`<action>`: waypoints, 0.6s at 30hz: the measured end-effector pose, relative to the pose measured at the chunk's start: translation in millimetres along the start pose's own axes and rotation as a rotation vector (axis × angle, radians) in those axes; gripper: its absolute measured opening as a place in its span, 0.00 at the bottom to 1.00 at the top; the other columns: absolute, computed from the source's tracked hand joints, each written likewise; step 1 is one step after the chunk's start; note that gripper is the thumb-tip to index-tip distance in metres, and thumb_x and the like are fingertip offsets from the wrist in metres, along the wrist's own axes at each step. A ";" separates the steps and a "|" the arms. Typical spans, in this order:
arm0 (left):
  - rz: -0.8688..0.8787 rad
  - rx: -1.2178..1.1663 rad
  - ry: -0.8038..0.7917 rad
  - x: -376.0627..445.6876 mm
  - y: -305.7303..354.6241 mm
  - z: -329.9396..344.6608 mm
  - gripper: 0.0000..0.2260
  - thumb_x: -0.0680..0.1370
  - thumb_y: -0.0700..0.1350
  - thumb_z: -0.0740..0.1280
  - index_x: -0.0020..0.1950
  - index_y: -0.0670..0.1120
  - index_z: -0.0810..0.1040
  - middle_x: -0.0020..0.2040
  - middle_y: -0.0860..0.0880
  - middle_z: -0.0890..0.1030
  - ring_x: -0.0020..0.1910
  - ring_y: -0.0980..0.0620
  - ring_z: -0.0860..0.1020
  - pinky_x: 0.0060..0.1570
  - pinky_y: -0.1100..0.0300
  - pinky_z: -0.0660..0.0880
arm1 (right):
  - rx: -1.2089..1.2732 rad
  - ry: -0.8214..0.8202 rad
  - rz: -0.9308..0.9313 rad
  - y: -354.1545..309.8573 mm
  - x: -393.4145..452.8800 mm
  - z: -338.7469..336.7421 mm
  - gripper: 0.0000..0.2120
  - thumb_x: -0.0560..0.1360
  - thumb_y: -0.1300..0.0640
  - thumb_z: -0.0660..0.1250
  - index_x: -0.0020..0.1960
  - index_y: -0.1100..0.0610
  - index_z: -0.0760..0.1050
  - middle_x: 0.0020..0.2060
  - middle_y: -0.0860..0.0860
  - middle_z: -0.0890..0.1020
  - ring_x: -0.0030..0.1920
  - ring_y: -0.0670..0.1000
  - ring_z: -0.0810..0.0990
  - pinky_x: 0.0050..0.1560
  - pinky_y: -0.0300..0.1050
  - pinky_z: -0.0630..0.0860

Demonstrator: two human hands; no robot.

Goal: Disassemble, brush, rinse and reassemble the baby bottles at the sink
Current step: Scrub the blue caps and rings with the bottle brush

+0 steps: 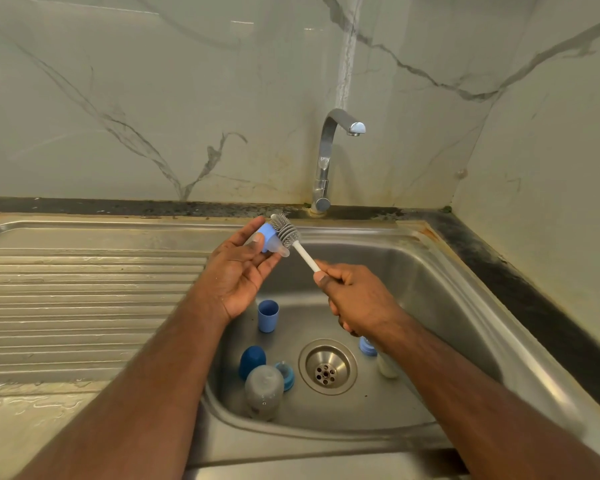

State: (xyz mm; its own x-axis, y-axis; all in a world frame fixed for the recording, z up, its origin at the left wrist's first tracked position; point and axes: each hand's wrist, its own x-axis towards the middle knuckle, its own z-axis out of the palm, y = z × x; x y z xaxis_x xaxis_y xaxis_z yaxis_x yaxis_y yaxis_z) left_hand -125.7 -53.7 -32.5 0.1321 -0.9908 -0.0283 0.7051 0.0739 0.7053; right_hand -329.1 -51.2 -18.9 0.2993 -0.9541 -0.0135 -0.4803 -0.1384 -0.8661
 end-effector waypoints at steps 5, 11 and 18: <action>-0.028 0.049 -0.029 -2.1 -1.2 -0.5 0.22 0.74 0.37 0.69 0.69 0.41 0.77 0.65 0.37 0.80 0.61 0.39 0.82 0.55 0.51 0.82 | -0.046 0.000 0.045 2.1 3.3 -3.4 0.16 0.84 0.49 0.59 0.71 0.40 0.72 0.31 0.52 0.74 0.24 0.46 0.69 0.25 0.40 0.69; 0.002 0.045 0.016 0.6 -0.3 1.2 0.24 0.74 0.36 0.70 0.71 0.40 0.75 0.63 0.38 0.82 0.59 0.43 0.84 0.60 0.50 0.80 | 0.160 0.006 0.028 0.6 -3.9 -8.2 0.14 0.83 0.50 0.62 0.67 0.42 0.75 0.30 0.52 0.74 0.25 0.46 0.67 0.24 0.40 0.66; -0.040 0.077 -0.020 -1.1 -3.2 -1.0 0.22 0.76 0.35 0.68 0.71 0.43 0.75 0.64 0.39 0.81 0.60 0.38 0.82 0.59 0.44 0.80 | 0.095 0.027 0.049 4.7 1.3 -4.5 0.14 0.83 0.51 0.62 0.68 0.42 0.75 0.31 0.52 0.74 0.24 0.46 0.68 0.25 0.41 0.67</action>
State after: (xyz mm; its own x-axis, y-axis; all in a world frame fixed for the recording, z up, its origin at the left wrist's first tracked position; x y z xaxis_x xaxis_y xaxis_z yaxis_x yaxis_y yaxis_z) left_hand -127.4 -52.7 -35.4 0.0904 -0.9949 -0.0439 0.6540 0.0261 0.7561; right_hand -334.6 -54.3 -20.7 0.2541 -0.9661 -0.0448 -0.4129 -0.0665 -0.9083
